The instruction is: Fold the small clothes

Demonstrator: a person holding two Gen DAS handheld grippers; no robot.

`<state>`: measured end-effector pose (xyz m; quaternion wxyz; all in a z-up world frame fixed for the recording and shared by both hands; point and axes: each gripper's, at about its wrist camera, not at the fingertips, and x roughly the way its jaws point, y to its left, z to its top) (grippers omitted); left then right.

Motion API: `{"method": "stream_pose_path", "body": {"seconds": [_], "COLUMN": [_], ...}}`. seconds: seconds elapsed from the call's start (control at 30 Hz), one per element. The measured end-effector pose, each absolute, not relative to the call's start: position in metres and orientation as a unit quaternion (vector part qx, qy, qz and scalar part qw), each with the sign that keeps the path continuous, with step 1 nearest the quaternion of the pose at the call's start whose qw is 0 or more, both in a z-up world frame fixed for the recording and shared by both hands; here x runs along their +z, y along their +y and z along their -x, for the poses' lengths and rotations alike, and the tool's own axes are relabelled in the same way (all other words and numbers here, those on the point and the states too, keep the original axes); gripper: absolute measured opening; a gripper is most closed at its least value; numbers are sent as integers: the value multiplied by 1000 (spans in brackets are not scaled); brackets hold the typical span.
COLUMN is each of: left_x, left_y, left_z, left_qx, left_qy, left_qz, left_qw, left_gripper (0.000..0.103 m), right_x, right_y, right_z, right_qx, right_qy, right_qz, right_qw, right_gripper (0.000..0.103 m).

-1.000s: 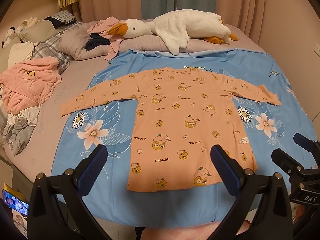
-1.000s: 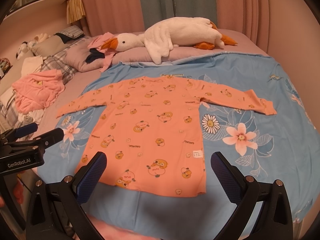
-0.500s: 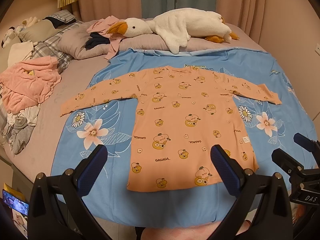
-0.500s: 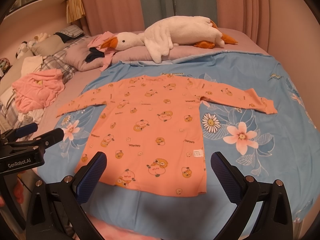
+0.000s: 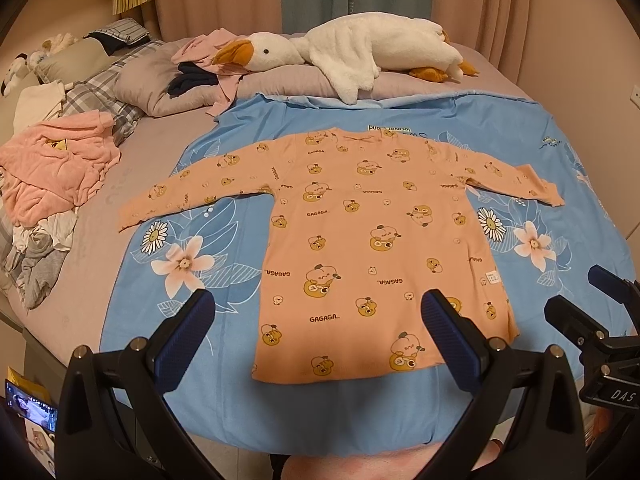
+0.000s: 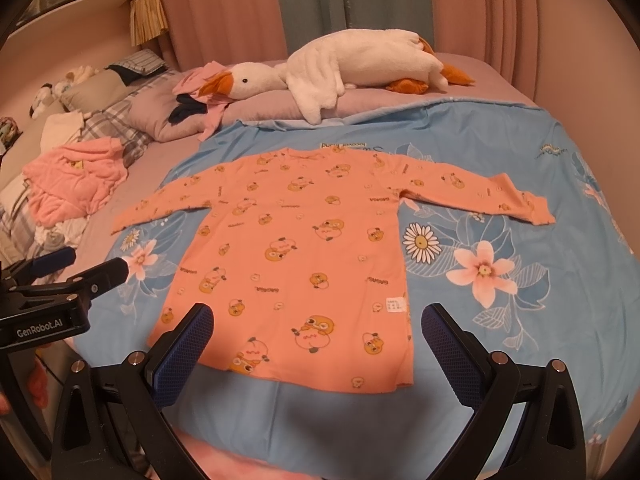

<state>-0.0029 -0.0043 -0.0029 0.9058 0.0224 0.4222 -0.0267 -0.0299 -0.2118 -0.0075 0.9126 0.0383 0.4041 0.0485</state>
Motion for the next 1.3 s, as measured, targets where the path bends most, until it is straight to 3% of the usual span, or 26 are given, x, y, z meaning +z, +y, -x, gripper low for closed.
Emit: {"method": "stream_pose_path", "body": {"seconds": [0.27,0.53,0.73,0.97,1.1,1.2,1.3], "left_x": [-13,-81,-111,-127,-132,-135,-137], "left_y": [-1,10,13,0,-7,-10,-15], "left_z": [-7,-60,-108,-171,-201,-216,-226], "left_qx": [-43,-65,-77,-105,-113,-124,-127], "left_qy": [434,500,506,518,511,505,503], "left_qz": [4,95,160,170,174,192,192], "left_qw": [900,859,844,832,834,832,833], "left_gripper": [103,103,103,103,103,103,103], "right_x": [-11,-85,-127,-152,-154,-155,-156], "right_y": [-220,-307,-378,-496,-534,-550,-552], "right_z": [22,-18,-51,-89,-101,-120,-129], "right_qx": [57,73,4,-88,-118,-130,-131], "right_qy": [400,411,392,307,255,250,248], "right_qz": [-66,-295,-368,-477,-516,-528,-528], "right_qw": [912,860,843,819,809,801,802], "right_gripper": [103,103,103,103,95,77,66]}}
